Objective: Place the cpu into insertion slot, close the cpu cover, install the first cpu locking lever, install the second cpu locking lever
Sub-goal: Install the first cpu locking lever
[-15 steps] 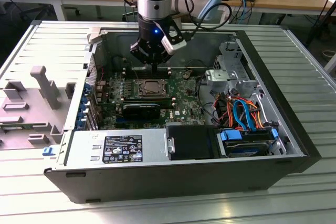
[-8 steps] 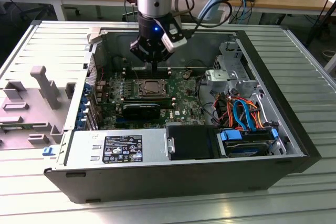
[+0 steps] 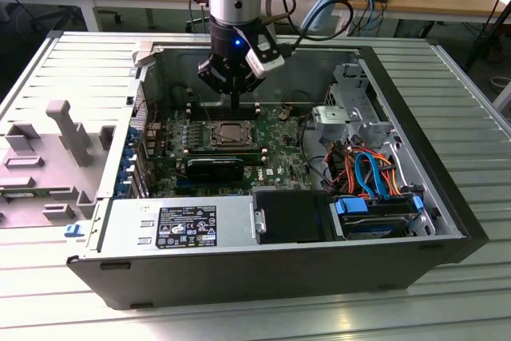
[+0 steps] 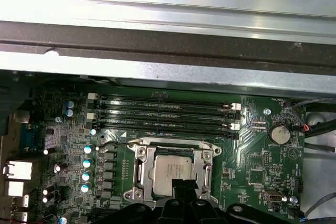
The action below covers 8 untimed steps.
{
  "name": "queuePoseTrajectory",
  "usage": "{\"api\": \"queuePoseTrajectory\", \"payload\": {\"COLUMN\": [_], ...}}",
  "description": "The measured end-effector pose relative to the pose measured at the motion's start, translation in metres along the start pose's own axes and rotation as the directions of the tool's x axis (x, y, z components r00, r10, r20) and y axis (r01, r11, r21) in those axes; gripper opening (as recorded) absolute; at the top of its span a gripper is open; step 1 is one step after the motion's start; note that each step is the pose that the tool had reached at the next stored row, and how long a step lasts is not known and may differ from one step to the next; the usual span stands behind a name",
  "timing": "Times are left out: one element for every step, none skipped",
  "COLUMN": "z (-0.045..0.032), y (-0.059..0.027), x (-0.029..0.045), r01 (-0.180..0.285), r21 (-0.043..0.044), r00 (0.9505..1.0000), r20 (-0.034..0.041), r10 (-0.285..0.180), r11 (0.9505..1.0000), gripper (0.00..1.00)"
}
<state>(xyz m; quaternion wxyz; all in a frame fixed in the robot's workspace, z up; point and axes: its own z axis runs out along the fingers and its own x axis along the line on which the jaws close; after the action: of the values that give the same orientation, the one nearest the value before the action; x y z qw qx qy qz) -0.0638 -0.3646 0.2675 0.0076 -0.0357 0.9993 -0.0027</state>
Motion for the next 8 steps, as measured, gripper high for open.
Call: {"api": "queuePoseTrajectory", "payload": {"z": [0.0000, 0.0000, -0.0001, -0.0001, -0.0001, -0.0001, -0.0001, -0.0001], "y": [0.0000, 0.0000, 0.0000, 0.0001, 0.0001, 0.0002, 0.0002, 0.0003], "x": [0.0000, 0.0001, 0.0002, 0.0007, 0.0016, 0.0024, 0.0031, 0.0043], "r01": [0.000, 0.000, 0.000, 0.000, 0.000, 0.000, 0.000, 0.000], "r21": [0.0000, 0.0001, 0.0001, 0.0001, 0.0002, 0.0001, 0.0001, 0.0000], "r00": [1.0000, 1.0000, 1.0000, 1.0000, 1.0000, 1.0000, 1.0000, 1.0000], "r20": [0.0000, 0.0000, -0.0001, -0.0001, -0.0001, -0.0001, 0.0000, 0.0000], "r10": [0.000, 0.000, 0.000, 0.000, 0.000, 0.000, 0.000, 0.000], "r11": [1.0000, 1.0000, 1.0000, 1.0000, 1.0000, 1.0000, 1.0000, 1.0000], "gripper": [0.11, 0.11, 0.11, 0.11, 0.11, 0.11, 0.11, 0.11]}}
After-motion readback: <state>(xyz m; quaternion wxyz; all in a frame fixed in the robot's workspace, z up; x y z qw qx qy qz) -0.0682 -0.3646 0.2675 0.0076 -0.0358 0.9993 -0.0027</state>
